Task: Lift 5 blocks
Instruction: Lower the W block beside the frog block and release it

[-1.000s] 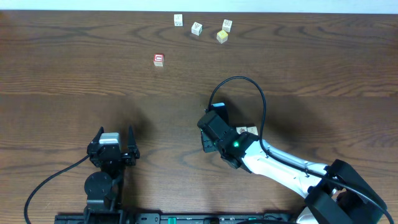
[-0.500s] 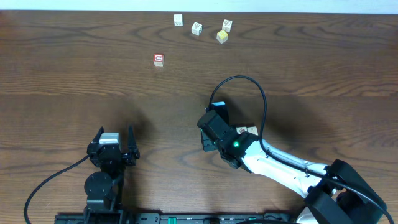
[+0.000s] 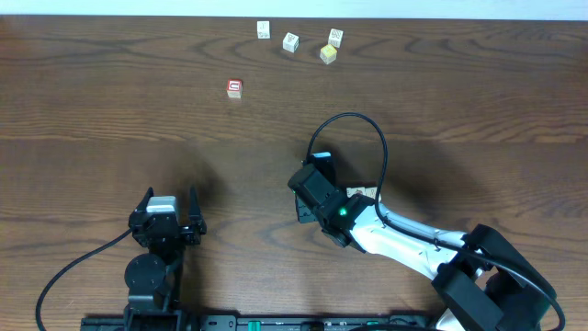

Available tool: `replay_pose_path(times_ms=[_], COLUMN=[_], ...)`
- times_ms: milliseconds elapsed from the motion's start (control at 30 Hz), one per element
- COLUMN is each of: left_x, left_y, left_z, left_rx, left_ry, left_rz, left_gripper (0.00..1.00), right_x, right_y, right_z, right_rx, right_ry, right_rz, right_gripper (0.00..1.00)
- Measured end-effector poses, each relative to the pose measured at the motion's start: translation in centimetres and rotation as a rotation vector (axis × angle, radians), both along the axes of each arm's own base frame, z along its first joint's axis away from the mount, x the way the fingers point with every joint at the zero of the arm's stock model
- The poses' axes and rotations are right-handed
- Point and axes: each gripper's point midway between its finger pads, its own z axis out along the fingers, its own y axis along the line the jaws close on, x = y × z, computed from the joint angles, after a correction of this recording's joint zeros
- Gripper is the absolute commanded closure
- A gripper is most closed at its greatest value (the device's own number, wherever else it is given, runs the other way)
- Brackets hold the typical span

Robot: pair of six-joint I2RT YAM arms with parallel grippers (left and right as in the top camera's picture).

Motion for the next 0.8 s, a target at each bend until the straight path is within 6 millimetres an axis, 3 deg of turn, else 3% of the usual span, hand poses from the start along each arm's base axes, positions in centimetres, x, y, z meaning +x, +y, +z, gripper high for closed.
replay_pose_path(times_ms=[600, 800], left_x=[0.0, 0.0], left_y=[0.0, 0.01], left_z=[0.0, 0.02], left_rx=[0.0, 0.0], left_ry=[0.0, 0.0], left_rz=[0.0, 0.0], left_gripper=[0.25, 0.25], right_x=[-0.09, -0.18], right_y=[0.3, 0.4], right_z=[0.03, 0.02], right_rx=[0.018, 0.022], right_ry=[0.008, 0.011], right_rz=[0.0, 0.003], right_gripper=[0.6, 0.53])
